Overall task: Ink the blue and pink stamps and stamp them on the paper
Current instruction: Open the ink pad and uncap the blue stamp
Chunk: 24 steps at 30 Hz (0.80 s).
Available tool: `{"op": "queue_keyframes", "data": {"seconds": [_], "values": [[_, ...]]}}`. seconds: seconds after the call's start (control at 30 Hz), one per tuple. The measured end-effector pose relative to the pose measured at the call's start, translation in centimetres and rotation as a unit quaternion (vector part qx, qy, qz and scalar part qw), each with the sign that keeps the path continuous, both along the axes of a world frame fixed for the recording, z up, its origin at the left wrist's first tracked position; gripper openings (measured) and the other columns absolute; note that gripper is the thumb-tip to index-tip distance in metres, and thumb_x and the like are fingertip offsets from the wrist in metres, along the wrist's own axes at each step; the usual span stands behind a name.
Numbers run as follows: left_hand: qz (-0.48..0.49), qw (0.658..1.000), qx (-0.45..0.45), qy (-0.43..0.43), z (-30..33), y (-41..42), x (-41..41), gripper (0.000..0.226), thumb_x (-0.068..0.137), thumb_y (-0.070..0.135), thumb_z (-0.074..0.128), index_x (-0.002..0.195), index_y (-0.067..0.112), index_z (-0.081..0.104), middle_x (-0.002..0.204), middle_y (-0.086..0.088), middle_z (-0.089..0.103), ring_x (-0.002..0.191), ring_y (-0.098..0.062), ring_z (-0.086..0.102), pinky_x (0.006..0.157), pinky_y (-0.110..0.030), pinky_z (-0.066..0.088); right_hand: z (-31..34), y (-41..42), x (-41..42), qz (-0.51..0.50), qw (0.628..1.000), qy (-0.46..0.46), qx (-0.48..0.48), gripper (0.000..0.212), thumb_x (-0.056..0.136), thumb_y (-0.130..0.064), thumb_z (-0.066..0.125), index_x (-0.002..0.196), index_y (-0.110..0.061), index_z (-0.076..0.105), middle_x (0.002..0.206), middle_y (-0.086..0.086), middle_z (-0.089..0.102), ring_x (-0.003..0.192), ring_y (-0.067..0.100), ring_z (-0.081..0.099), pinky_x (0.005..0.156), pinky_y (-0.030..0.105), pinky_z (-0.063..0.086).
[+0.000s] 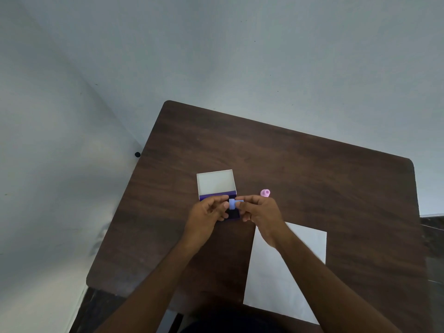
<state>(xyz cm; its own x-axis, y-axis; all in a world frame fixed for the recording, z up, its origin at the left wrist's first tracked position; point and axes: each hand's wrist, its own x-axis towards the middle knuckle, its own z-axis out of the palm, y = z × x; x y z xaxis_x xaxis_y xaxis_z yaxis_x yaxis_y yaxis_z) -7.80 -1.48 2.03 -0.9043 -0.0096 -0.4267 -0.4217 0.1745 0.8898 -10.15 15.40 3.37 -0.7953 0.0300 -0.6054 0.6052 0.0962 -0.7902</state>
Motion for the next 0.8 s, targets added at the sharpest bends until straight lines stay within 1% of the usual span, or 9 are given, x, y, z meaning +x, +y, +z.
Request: {"op": "queue_keyframes", "data": {"seconds": [0.1,0.2,0.27,0.33,0.43,0.5,0.6,0.73,0.8], "values": [[0.008,1.000,0.018,-0.002,0.08,-0.01,0.14,0.032,0.088,0.025,0.069,0.119,0.015,0.069,0.094,0.000,0.075,0.079,-0.010,0.071,0.072,-0.022,0.058,-0.16,-0.14,-0.06,0.005,1.000,0.011,-0.018,0.006,0.081,-0.019,0.073,0.079,-0.024,0.075,0.073,0.001,0.074,0.063,0.015,0.068,0.057,0.022,0.056],[0.013,1.000,0.027,0.003,0.25,-0.08,0.14,0.029,0.086,0.023,0.072,0.115,0.019,0.070,0.098,0.000,0.076,0.089,-0.015,0.071,0.082,-0.032,0.060,-0.19,-0.23,-0.18,0.015,0.999,0.020,-0.043,0.006,0.081,-0.016,0.073,0.085,-0.019,0.076,0.078,0.008,0.074,0.066,0.016,0.067,0.059,0.025,0.056],[0.016,1.000,0.023,0.008,0.33,-0.17,0.10,0.026,0.086,0.022,0.072,0.112,0.022,0.071,0.099,0.001,0.076,0.092,-0.016,0.071,0.085,-0.036,0.059,-0.16,-0.29,-0.22,0.020,0.998,0.023,-0.061,0.009,0.082,-0.015,0.072,0.091,-0.014,0.075,0.083,0.011,0.074,0.067,0.018,0.067,0.060,0.026,0.057],[0.019,1.000,0.015,0.014,0.40,-0.23,0.03,0.026,0.086,0.022,0.072,0.112,0.022,0.071,0.101,0.001,0.075,0.094,-0.016,0.070,0.088,-0.037,0.058,-0.05,-0.35,-0.23,0.028,0.995,0.023,-0.088,0.014,0.082,-0.014,0.072,0.096,-0.010,0.074,0.087,0.013,0.074,0.068,0.020,0.068,0.061,0.026,0.057],[0.019,1.000,0.015,0.016,0.46,-0.28,-0.02,0.026,0.086,0.020,0.072,0.112,0.019,0.072,0.102,0.001,0.076,0.094,-0.016,0.071,0.090,-0.038,0.057,-0.07,-0.42,-0.17,0.029,0.993,0.018,-0.114,0.019,0.081,-0.016,0.073,0.098,-0.009,0.073,0.086,0.012,0.074,0.071,0.022,0.070,0.062,0.027,0.058],[0.017,1.000,0.013,0.014,0.46,-0.35,-0.04,0.024,0.086,0.019,0.072,0.110,0.019,0.073,0.100,0.002,0.076,0.092,-0.014,0.071,0.088,-0.037,0.058,-0.24,-0.54,-0.09,0.022,0.993,0.012,-0.112,0.018,0.081,-0.016,0.073,0.098,-0.008,0.072,0.086,0.012,0.075,0.071,0.023,0.070,0.062,0.027,0.058],[0.016,1.000,0.021,0.013,0.36,-0.49,-0.01,0.023,0.086,0.016,0.073,0.108,0.019,0.073,0.096,0.002,0.076,0.089,-0.013,0.072,0.085,-0.034,0.059,-0.56,-0.67,0.00,0.027,0.995,0.011,-0.095,0.011,0.081,-0.014,0.071,0.092,-0.014,0.074,0.082,0.009,0.075,0.070,0.022,0.071,0.063,0.027,0.059],[0.031,0.998,0.059,0.002,0.45,-0.55,0.32,0.021,0.087,0.015,0.071,0.098,0.032,0.071,0.087,0.010,0.077,0.081,-0.009,0.072,0.071,-0.017,0.055,-0.76,-0.56,-0.08,0.022,0.996,0.005,-0.092,0.011,0.084,-0.013,0.069,0.094,-0.014,0.074,0.083,0.010,0.075,0.071,0.022,0.071,0.065,0.027,0.059],[0.051,0.994,0.101,-0.009,0.46,-0.73,0.49,0.022,0.088,0.013,0.070,0.104,0.028,0.070,0.093,0.003,0.077,0.082,-0.012,0.072,0.072,-0.018,0.055,-0.77,-0.49,-0.06,0.012,0.994,0.000,-0.111,0.011,0.086,-0.011,0.066,0.092,-0.015,0.074,0.083,0.012,0.074,0.071,0.021,0.070,0.065,0.028,0.059]]}}
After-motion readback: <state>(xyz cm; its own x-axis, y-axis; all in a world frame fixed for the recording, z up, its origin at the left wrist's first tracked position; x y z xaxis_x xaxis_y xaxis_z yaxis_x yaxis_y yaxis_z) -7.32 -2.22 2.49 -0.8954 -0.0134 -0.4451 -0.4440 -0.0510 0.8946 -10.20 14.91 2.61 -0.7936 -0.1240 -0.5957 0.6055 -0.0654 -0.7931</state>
